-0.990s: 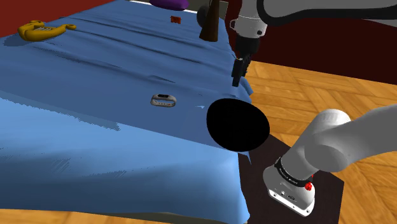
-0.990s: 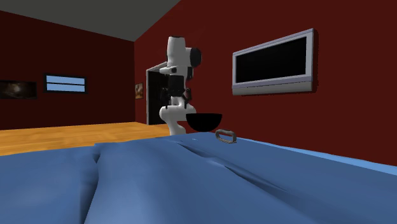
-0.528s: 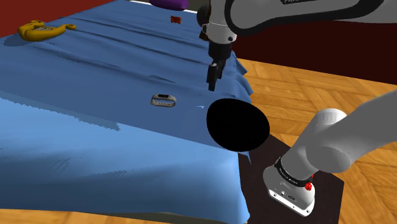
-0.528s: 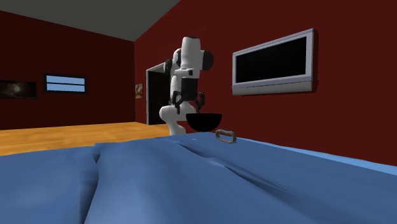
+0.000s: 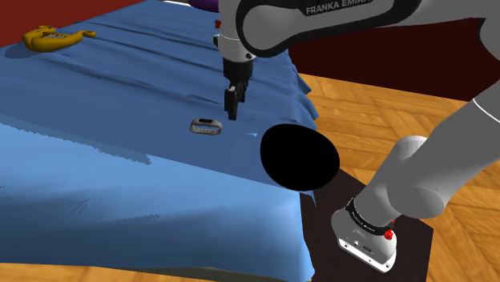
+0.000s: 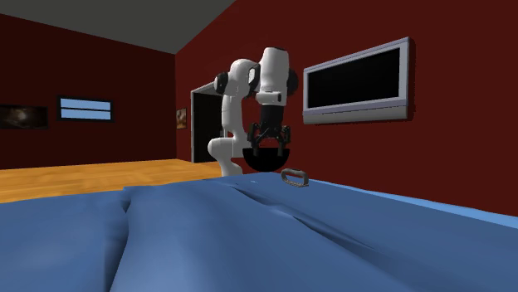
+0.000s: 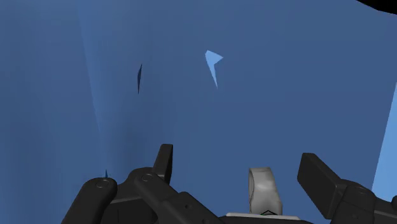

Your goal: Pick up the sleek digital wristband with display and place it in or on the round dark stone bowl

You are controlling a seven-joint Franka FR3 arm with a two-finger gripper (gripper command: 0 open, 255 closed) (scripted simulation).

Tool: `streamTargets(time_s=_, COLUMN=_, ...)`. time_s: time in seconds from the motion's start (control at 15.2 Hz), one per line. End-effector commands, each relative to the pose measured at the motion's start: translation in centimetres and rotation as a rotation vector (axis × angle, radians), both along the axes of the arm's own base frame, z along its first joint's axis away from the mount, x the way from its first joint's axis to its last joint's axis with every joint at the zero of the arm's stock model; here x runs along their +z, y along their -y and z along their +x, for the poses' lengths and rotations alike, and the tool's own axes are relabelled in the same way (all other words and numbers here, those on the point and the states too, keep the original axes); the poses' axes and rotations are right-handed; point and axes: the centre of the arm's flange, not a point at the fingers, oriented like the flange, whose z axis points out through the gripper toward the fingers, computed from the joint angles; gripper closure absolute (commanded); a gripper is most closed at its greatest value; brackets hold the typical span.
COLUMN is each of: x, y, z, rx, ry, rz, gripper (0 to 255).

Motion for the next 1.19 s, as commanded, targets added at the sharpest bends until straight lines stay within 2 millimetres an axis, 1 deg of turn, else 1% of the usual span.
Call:
streamTargets(time_s=0.0, x=-0.8, y=-2.2, z=1.6, rx=0.036, ry=0.009, rz=-0.003, gripper=0)
streamTargets(time_s=0.33, x=-2.3, y=-7.8, z=4.6, rx=0.123, ry=0.030, rz=-0.013, gripper=0)
streamTargets(time_s=0.4, x=-2.5, y=-8.5, z=4.9, rx=0.135, ry=0.033, rz=-0.014, gripper=0)
streamTargets(time_s=0.86, x=-6.1, y=-8.2, z=5.0, rx=0.135, ry=0.033, rz=-0.014, gripper=0)
streamTargets(time_s=0.92, x=-6.4, y=-8.2, z=5.0, rx=0.135, ry=0.033, rz=-0.014, gripper=0)
streamTargets(time_s=1.12, x=-6.4, y=-8.2, z=5.0, rx=0.135, ry=0.033, rz=-0.014, gripper=0)
